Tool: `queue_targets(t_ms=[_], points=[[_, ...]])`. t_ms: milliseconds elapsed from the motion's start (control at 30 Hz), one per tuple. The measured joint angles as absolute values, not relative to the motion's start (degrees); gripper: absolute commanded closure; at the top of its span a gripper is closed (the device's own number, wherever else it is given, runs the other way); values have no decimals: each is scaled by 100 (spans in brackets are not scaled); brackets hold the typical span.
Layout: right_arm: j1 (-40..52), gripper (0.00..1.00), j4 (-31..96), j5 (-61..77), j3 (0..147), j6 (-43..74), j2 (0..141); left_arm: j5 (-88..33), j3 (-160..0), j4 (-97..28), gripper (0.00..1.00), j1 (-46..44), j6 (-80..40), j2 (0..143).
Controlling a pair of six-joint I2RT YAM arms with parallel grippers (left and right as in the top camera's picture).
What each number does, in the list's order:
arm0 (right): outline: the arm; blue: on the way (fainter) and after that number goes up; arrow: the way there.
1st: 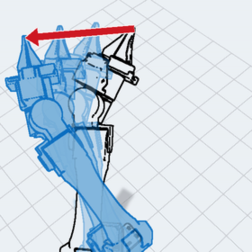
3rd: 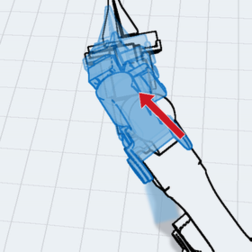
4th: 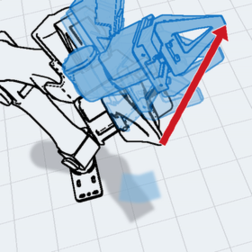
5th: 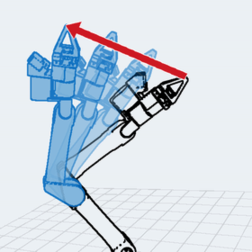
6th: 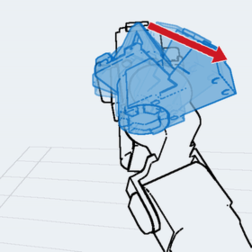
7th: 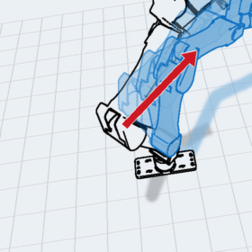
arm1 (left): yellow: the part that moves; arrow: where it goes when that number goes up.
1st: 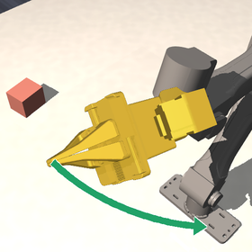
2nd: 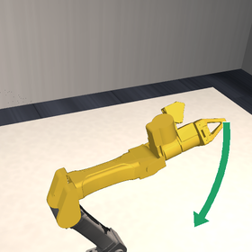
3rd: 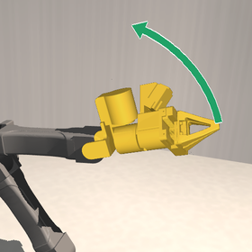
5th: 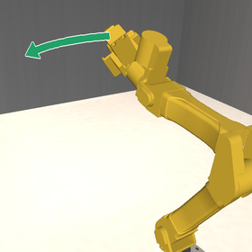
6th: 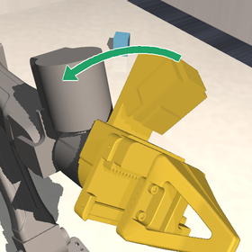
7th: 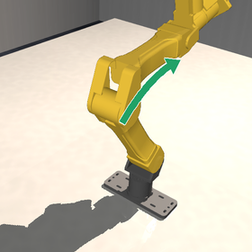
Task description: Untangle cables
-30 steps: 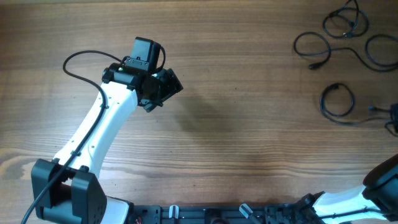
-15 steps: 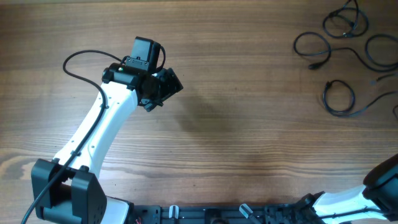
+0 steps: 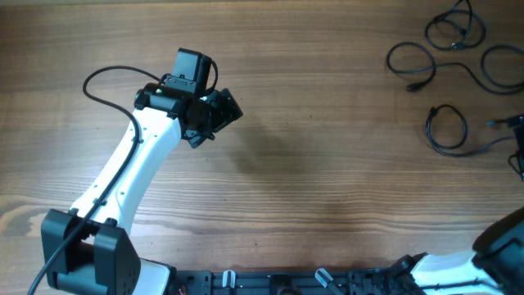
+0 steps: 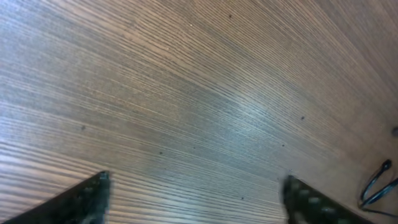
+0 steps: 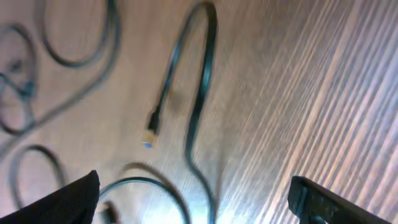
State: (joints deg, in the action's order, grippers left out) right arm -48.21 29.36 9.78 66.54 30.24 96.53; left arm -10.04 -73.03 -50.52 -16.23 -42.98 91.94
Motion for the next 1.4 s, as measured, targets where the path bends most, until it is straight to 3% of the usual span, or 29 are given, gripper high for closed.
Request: queue_targets(t_ms=[200,367,633,1000,1400], points=[[-4628,1,4362,1719,6681,3190,7996,-985,-7303,-5002,0,-1623,-4292,9196],[-3044,0,5247,2084,6685,2606,7546,-963,-7303,-4901,0,-1623,-4292,9194],[-648,0,6023,1361,6685,2346,6871,-963,-7303,-4899,0,-1623,-4292,9194],[-336,0,7380,869,6685,2303,5085,-961,-7303,-4899,0,-1623,-4292,9196],[-336,0,7776,718,6685,2283,5181,-963,-7303,-4899,0,-1623,-4292,9194]])
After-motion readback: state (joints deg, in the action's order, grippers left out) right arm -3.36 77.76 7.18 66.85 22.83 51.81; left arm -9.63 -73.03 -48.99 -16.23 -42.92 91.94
